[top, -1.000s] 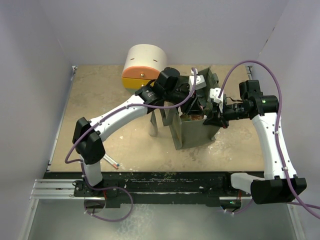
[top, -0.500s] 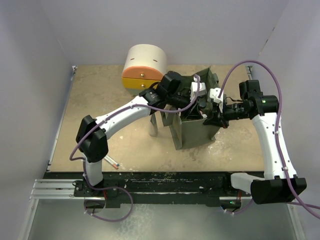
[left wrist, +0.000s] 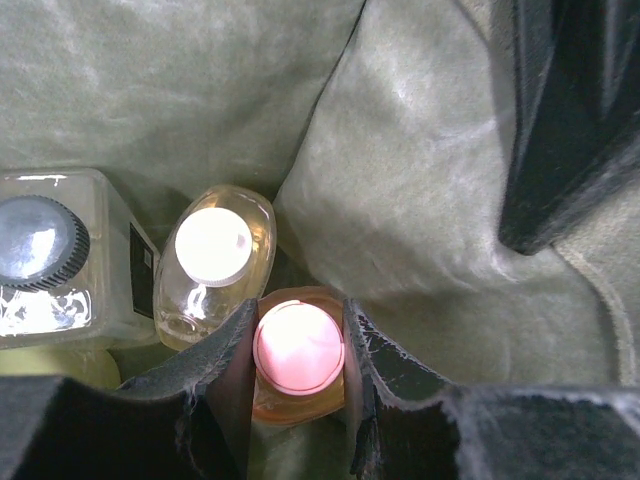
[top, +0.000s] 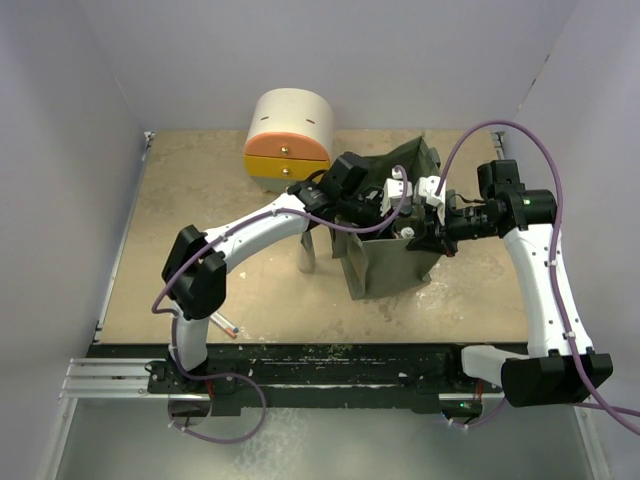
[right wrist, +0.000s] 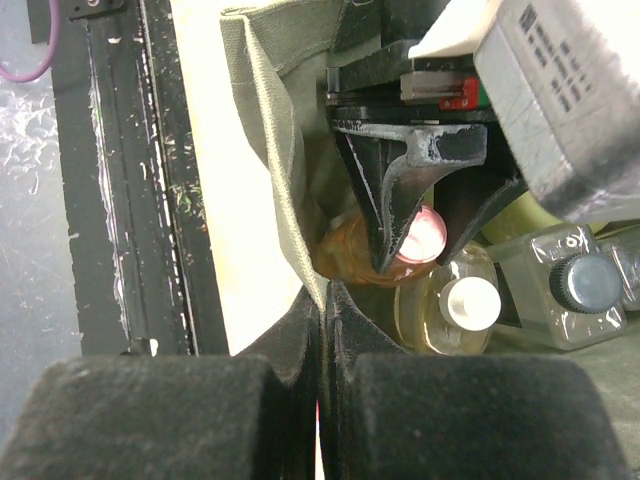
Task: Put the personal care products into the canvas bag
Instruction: Place the care product in the canvas bag.
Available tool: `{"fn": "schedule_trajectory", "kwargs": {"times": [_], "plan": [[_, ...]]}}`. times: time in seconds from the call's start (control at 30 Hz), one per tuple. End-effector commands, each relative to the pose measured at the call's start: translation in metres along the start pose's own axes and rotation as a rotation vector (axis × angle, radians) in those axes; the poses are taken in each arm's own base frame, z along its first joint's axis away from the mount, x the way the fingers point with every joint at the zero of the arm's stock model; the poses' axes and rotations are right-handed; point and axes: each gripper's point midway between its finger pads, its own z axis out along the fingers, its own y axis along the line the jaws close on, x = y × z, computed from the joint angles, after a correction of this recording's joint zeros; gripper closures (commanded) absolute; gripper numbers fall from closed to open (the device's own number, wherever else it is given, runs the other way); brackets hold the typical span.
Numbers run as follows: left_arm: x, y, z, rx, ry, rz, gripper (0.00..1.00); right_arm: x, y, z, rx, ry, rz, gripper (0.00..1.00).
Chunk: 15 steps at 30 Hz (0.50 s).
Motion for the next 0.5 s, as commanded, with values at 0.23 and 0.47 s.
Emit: {"fn": "schedule_trajectory", "kwargs": {"times": [0.23, 0.47], "plan": [[-0.002, -0.012, 0.006, 0.056, 0.039, 0.016, 0.69, -0.022, 0.011, -0.004, -0.022, -0.076, -0.033, 1.00], [-0.014, -0.018, 0.000, 0.068, 0.021, 0.031, 0.53, -0.019, 0.012, -0.004, -0.013, -0.068, -0.034, 1.00]]}}
